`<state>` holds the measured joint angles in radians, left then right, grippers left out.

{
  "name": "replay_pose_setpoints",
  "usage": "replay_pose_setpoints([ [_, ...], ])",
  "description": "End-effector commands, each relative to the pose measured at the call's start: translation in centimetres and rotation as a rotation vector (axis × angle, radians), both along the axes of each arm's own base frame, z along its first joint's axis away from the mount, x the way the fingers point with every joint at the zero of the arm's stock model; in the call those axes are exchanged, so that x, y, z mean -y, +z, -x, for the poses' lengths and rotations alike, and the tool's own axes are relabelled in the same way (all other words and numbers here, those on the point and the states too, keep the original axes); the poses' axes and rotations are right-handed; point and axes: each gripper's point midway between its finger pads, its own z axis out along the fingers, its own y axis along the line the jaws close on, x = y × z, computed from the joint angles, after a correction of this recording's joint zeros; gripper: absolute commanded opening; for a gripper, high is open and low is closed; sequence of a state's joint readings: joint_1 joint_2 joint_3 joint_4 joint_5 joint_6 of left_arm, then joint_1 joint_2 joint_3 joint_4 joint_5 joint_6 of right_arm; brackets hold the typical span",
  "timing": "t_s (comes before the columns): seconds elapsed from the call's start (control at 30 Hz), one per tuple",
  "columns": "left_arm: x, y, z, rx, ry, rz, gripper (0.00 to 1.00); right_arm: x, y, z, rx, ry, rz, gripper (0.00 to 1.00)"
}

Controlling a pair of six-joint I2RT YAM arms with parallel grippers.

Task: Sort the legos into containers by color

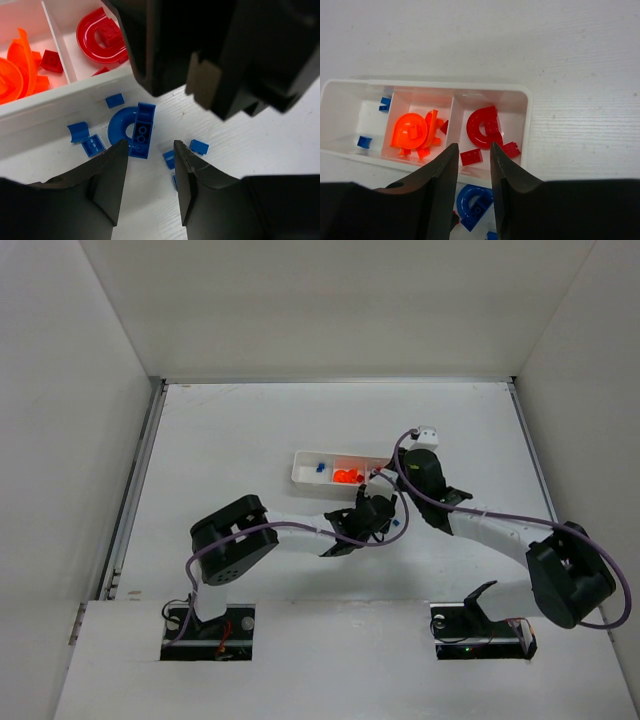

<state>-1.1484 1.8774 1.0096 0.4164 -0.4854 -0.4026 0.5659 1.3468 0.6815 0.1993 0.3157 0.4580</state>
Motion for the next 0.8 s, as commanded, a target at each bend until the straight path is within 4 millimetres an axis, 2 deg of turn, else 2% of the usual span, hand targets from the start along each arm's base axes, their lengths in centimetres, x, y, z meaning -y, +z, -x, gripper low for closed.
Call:
replay_pose_setpoints([
  [0.0,1.1,1.6,-1.7,0.035,0.002,0.030,0.39,-0.4,2.3,-0.4,0.073,0.002,-0.067,0.37],
  [0.37,1.2,-0.1,-2.2,0.030,0.004,-0.018,0.36,3.9,4.1,-0.5,0.130,-0.128,-0.177,0.38],
  [0.53,0.9,-0.8,-2.7,0.028,0.020,-0.033,0.36,4.8,4.5,-0.4,0.139,-0.140,-0.216,0.38],
  [0.77,0.9,-0.8,-2.4,0.028,0.008,-0.038,0.20,5.0,4.5,-0.4,0.139,-0.140,-0.228,0.38],
])
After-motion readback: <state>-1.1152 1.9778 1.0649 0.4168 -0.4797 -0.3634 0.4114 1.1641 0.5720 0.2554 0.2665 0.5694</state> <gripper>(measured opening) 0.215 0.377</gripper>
